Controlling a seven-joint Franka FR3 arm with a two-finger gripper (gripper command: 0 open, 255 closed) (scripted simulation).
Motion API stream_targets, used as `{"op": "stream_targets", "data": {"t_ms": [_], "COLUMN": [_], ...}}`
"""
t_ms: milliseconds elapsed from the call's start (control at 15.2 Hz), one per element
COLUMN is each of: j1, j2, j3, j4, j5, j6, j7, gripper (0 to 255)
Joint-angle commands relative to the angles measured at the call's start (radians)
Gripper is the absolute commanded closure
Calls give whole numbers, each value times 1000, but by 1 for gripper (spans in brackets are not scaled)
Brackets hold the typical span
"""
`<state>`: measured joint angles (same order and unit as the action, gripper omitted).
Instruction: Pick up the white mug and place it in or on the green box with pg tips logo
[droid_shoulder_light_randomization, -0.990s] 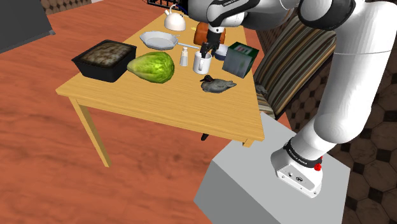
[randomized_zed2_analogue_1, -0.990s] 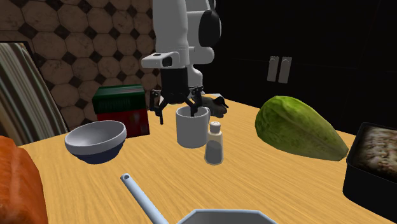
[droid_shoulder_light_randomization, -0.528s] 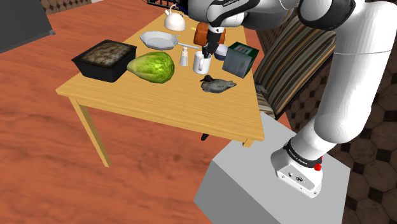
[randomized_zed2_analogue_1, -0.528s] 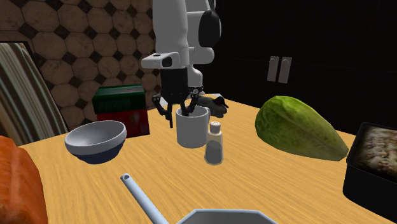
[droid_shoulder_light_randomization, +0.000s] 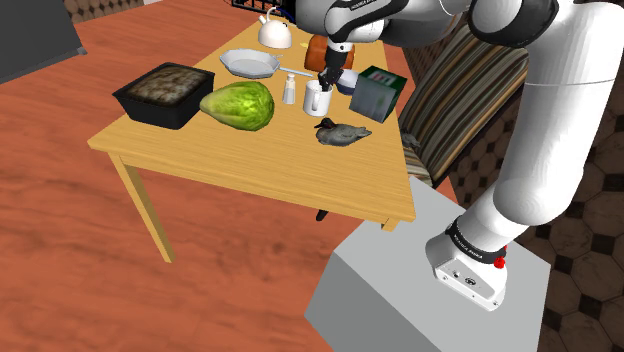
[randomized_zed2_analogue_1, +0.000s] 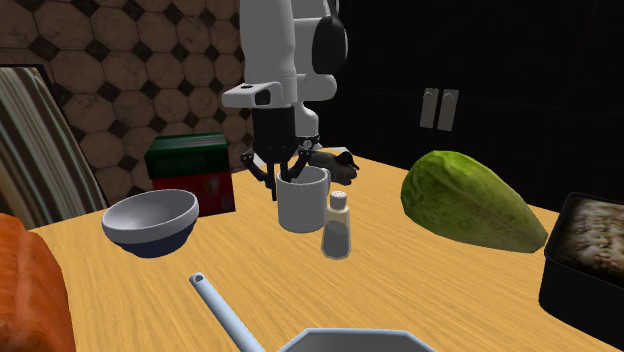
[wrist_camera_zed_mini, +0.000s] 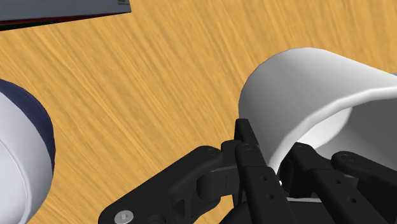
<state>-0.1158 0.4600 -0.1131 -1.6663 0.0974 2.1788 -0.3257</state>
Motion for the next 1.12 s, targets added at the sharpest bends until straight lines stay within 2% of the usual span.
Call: {"op": "stream_targets", "data": {"t_ms": [0,1056], "j1": [0,2], "j2": [-6,-73], "j3": [0,-7], "j4": [5,123], "j5": [-1,-15], "j6": [-10,-195], "j7": [1,14], "gripper": [255,255]}}
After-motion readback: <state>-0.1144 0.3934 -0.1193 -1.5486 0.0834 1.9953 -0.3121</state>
